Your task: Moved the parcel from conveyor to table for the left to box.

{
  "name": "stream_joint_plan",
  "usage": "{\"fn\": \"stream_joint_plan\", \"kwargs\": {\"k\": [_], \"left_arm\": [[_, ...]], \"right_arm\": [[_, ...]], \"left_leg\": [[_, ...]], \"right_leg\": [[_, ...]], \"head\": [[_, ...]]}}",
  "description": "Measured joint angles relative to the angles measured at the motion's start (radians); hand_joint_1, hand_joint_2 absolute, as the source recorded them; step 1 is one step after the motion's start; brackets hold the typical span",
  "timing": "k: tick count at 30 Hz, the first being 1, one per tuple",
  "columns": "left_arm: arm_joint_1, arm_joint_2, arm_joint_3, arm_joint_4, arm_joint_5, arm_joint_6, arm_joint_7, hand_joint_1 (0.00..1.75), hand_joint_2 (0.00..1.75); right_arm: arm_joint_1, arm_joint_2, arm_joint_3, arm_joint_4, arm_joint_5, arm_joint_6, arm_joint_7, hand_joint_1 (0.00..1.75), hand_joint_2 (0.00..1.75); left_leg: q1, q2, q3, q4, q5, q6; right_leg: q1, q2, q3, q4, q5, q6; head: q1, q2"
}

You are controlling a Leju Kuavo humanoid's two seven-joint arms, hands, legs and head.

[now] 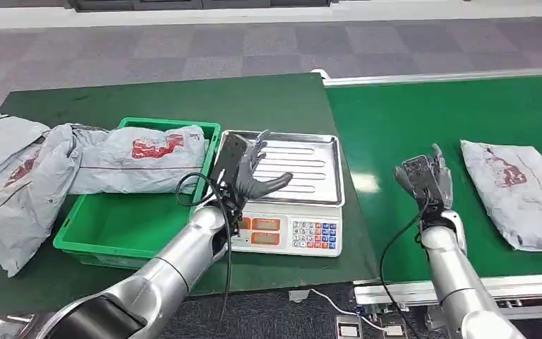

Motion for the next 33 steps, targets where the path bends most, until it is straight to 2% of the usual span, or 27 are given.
{"fn": "stream_joint_plan", "kwargs": {"k": [7,14,23,33], "left_arm": [[0.055,0.060,0.000,-0.049,0.037,0.004,-0.052,0.00,1.75],[0.098,0.091,0.002,-0.106,0.031,0.026,-0.051,0.00,1.75],[0.103,0.104,0.002,-0.124,0.030,0.028,-0.051,0.00,1.75],[0.133,0.108,0.005,-0.133,0.029,0.036,-0.047,0.00,1.75]], "right_arm": [[-0.037,0.014,0.000,0.069,0.018,-0.011,-0.033,0.00,1.75],[-0.068,0.034,0.000,0.099,0.025,-0.011,-0.027,0.00,1.75],[-0.077,0.043,0.000,0.109,0.027,-0.011,-0.026,0.00,1.75],[-0.080,0.037,0.000,0.119,0.110,-0.074,0.032,0.00,1.75]], "left_leg": [[0.000,0.000,0.000,0.000,0.000,0.000],[0.000,0.000,0.000,0.000,0.000,0.000],[0.000,0.000,0.000,0.000,0.000,0.000],[0.000,0.000,0.000,0.000,0.000,0.000]], "right_leg": [[0.000,0.000,0.000,0.000,0.000,0.000],[0.000,-0.001,0.000,0.000,0.000,0.000],[0.000,-0.001,0.000,0.000,0.000,0.000],[0.000,-0.001,0.000,0.000,0.000,0.000]], "head": [[0.000,0.000],[0.000,0.000],[0.000,0.000],[0.000,0.000]]}}
